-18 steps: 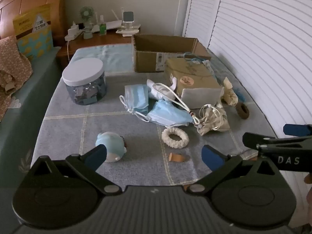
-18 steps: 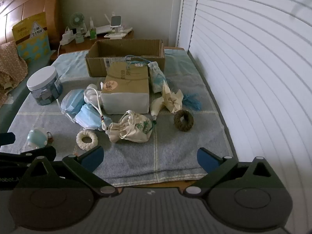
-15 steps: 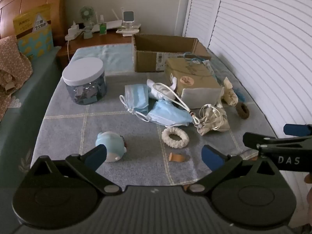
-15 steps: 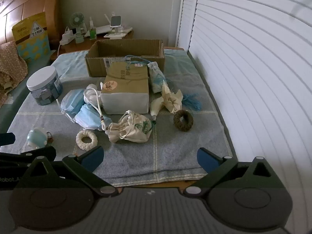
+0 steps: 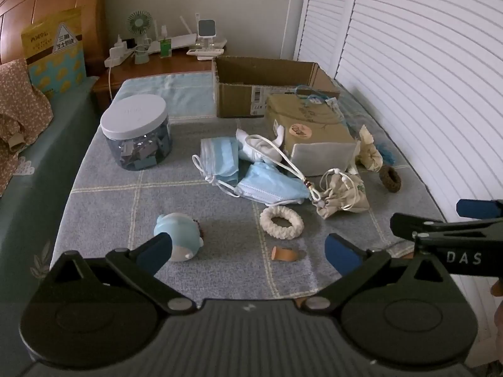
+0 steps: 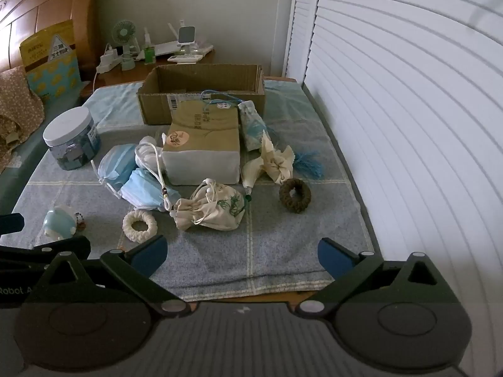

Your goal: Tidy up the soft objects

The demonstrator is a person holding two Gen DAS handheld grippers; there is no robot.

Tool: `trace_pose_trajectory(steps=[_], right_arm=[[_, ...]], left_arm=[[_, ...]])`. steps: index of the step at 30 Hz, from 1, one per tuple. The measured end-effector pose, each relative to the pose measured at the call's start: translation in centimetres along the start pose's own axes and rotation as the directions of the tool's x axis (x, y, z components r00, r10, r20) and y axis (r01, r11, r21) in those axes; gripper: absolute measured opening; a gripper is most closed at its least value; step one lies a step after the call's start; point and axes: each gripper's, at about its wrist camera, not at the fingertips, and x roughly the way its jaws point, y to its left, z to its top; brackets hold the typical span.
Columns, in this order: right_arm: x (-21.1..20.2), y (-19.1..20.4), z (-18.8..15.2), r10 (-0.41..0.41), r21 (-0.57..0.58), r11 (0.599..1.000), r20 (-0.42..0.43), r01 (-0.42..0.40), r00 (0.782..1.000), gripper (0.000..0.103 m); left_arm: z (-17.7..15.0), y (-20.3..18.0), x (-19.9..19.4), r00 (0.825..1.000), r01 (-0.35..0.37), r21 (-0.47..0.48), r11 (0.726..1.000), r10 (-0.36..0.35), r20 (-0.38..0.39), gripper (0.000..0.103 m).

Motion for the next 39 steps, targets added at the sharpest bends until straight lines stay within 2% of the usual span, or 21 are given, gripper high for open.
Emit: trace_pose_trajectory(steps=[39], right_arm=[[-0.39,-0.27,0.32,-0.003,-0.006,1.000,0.011,0.003,1.000,0.103]], left_arm=[[0.24,-0.26,-0.55,1.000,0.010,0.004,1.000,-0.011,0.005,0.102]])
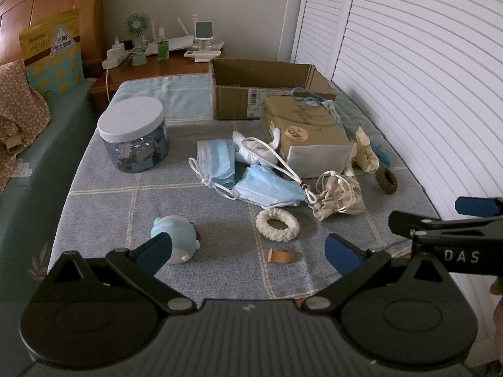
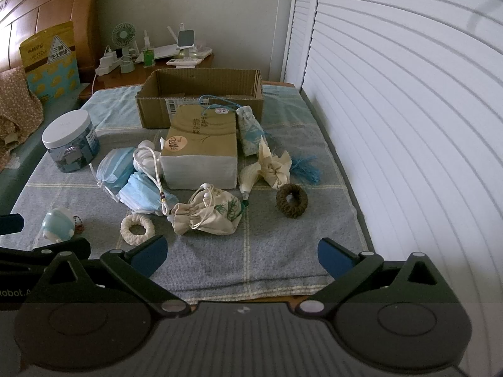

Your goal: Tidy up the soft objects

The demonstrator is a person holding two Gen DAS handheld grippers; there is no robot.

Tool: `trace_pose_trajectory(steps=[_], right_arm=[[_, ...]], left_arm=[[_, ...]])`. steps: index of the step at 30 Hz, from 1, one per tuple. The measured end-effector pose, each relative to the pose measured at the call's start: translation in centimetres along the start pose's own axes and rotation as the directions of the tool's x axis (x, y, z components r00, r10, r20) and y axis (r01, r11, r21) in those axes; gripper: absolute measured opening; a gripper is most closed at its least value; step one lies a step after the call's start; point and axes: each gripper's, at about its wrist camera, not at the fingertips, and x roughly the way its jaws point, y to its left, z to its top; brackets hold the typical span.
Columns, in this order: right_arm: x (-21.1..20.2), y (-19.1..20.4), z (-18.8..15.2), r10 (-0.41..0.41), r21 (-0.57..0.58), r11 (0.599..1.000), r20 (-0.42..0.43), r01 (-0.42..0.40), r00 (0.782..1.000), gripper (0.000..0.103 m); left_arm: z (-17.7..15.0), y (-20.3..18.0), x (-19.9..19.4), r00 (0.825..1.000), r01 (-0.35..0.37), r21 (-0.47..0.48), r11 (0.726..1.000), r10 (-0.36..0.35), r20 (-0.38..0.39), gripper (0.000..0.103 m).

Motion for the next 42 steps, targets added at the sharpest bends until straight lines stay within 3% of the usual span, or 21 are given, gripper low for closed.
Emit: trace_pose_trajectory(steps=[28,42], right_arm=[[0.2,0.0,0.5,-0.008,-0.016,1.000,0.008,0.008,1.000,0.103],[0.9,0.6,0.9,0.015,-0.092,0.996,0.055,-0.010,0.998,0.103]], left_arm=[[0.1,-0.3,0.3,1.000,0.006,0.005,1.000,-0.006,0.001,0.102],[0.5,0.8,2.0,1.000,0.003,0.094,0.996,-0.005,0.018,0.102]])
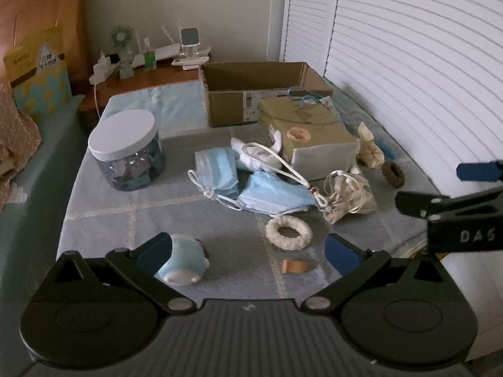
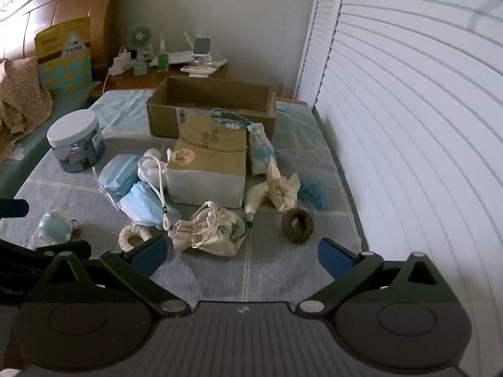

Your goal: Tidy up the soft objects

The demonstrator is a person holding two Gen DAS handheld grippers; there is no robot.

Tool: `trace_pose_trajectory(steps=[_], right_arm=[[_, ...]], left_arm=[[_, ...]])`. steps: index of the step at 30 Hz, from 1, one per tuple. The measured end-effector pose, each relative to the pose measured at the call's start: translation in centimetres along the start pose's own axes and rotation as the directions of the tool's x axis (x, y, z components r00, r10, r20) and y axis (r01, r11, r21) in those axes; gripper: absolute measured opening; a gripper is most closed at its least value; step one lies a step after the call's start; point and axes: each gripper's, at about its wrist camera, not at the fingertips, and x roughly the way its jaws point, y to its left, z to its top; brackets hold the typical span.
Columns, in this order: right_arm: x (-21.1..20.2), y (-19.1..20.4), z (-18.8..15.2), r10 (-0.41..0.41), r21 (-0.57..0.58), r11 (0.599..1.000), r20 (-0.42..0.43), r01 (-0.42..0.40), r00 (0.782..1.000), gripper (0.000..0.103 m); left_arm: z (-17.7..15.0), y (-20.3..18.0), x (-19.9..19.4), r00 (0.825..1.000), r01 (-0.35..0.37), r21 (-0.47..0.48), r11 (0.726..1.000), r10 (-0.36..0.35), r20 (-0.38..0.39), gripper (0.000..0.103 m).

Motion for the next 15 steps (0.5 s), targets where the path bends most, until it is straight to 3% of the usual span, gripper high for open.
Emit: trace_pose_trajectory(steps=[5,15], right_arm=[[0.7,0.0,-0.1,0.044,-0.024,0.999,0.020,-0.044,0.999,0.103],[2.8,0.5,-1.0,0.151,-0.109,0.983,0.019,-0.148,0.988,0.103]], left_arm=[[-0.7,1.1,0.7,1.000,-0.008,0.027,1.000,0.008,0.007,0.102],[-3.0,4.0,3.9,0.998,0.007,0.043,0.999,-0.004,-0.065,0.102]])
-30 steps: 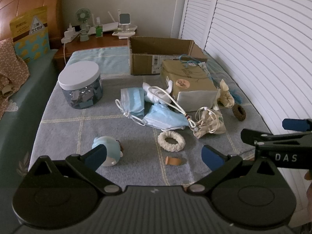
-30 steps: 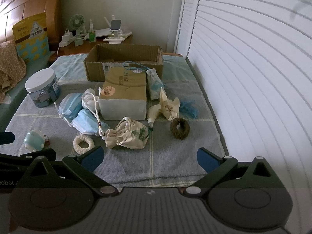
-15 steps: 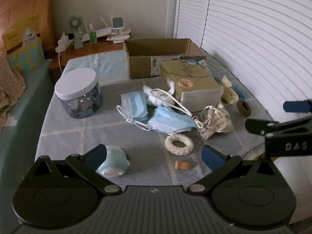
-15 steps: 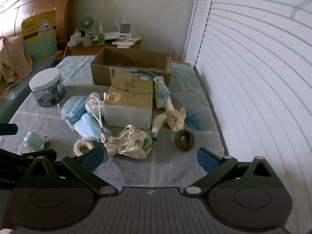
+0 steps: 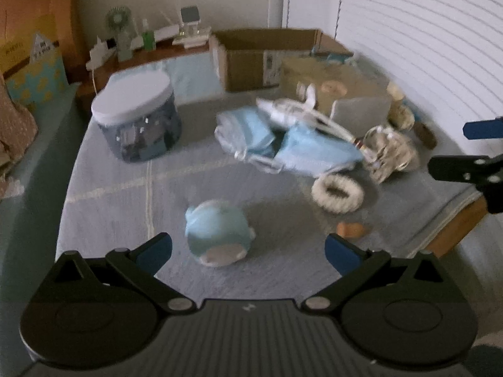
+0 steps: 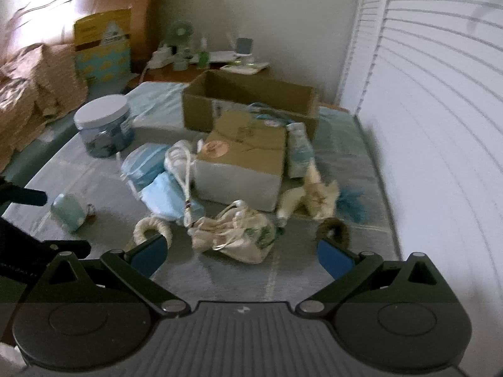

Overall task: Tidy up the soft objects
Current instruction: 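Grasp the light blue ceramic figure with the left tool while the right tool grasps the tan wooden peg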

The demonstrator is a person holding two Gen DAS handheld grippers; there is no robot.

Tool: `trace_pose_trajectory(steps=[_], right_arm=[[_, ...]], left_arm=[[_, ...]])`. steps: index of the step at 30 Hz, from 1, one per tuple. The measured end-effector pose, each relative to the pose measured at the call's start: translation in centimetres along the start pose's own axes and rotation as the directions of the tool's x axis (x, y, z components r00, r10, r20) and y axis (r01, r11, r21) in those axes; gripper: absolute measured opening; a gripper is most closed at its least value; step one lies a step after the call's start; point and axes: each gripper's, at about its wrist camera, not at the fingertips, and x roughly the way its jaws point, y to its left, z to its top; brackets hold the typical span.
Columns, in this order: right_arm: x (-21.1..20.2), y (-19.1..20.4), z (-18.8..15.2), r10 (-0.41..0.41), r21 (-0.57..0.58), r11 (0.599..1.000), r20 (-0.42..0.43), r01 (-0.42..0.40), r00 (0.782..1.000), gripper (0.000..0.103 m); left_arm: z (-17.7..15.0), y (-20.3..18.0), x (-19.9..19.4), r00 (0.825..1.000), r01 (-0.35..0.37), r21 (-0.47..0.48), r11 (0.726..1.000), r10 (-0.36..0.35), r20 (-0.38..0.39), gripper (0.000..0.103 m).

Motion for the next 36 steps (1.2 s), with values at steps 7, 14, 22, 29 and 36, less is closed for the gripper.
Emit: trace_pose_trajectory(steps=[7,14,22,29,36], right_arm=[[2.1,1.2,-1.1,0.083,-0.060,0.994,-0.053,-0.086,0.995,0.103],[4.3,2.7,-2.0,0.128,-0.094,0.986,-0.122,-0.140,0.984,0.103],[5.6,2.9,-3.0,0.139,-0.088,0.984,-0.165,-0.155,0.976,0.103],[5.6,2.5,-3.4,0.148,-0.103,0.981,-0.136,-0.163,0.980,0.103],[5.4,3.0,-3.1,0.112,-0.072,0.990,-0.168,-0.125,0.979,0.103]], left_arm=[[-1.0,1.2,2.0,0.999,0.011,-0.017,1.000,-0.012,-0.034,0.103],[-0.7,1.7,2.3,0.999,0.029,0.015,0.999,-0.028,-0.018,0.103],[-1.5,2.2,2.1,0.998,0.051,0.044,0.998,-0.053,0.037,0.103],[-1.0,2.9,1.7,0.996,0.055,0.094,0.994,-0.061,0.063,0.100],[-0.8,3.4,1.4,0.992,0.086,0.145,0.986,-0.098,0.080,0.100]])
